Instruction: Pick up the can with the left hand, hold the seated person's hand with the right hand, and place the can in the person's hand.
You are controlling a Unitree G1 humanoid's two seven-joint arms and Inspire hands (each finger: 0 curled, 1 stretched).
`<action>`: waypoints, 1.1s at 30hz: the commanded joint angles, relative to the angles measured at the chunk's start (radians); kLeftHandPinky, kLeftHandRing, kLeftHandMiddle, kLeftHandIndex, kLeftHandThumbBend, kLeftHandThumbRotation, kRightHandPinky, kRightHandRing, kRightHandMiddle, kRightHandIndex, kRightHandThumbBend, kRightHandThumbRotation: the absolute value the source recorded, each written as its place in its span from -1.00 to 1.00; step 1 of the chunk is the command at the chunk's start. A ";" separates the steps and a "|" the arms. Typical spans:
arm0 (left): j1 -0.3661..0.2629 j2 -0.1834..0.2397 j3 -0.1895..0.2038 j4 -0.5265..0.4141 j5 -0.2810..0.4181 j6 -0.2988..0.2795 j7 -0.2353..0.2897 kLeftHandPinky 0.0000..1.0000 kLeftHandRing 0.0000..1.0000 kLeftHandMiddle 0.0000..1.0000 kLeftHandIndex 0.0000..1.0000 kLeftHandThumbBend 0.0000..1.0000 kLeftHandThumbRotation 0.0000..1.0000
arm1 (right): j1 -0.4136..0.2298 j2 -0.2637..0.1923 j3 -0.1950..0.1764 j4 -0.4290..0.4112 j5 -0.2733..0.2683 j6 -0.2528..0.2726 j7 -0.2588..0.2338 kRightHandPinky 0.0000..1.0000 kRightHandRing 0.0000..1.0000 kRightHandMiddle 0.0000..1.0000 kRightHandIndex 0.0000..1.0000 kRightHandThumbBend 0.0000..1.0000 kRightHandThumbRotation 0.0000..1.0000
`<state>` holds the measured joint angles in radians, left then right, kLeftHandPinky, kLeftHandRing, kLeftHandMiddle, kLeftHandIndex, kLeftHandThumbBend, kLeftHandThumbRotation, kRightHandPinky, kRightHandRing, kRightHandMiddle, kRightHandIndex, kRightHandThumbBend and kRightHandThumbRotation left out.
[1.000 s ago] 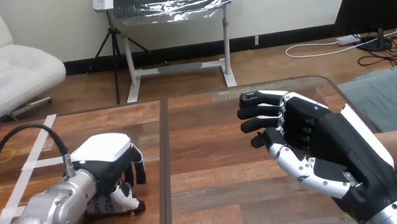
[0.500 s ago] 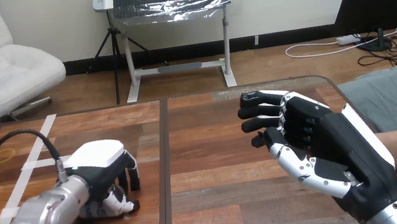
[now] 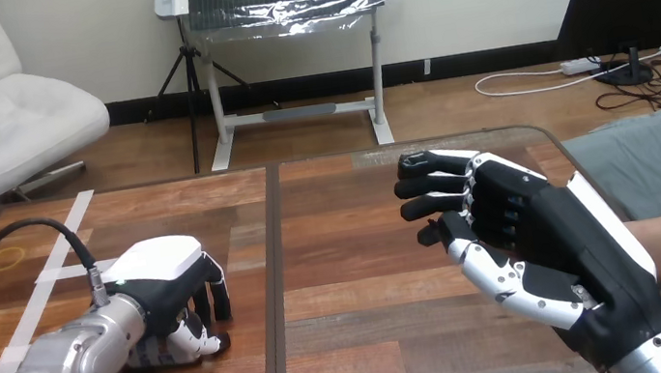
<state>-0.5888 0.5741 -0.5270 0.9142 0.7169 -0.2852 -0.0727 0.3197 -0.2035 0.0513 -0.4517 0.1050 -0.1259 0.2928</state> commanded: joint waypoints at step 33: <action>-0.009 0.059 0.041 -0.051 -0.032 0.043 -0.207 0.44 0.65 0.73 0.74 0.79 -0.57 | -0.069 -0.012 -0.021 -0.029 0.006 0.035 0.011 0.19 0.41 0.49 0.51 -0.55 -1.00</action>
<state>-0.5944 0.6017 -0.4834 0.8766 0.6765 -0.2755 -0.2343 0.3088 -0.2051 0.0376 -0.4518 0.1038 -0.0893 0.3005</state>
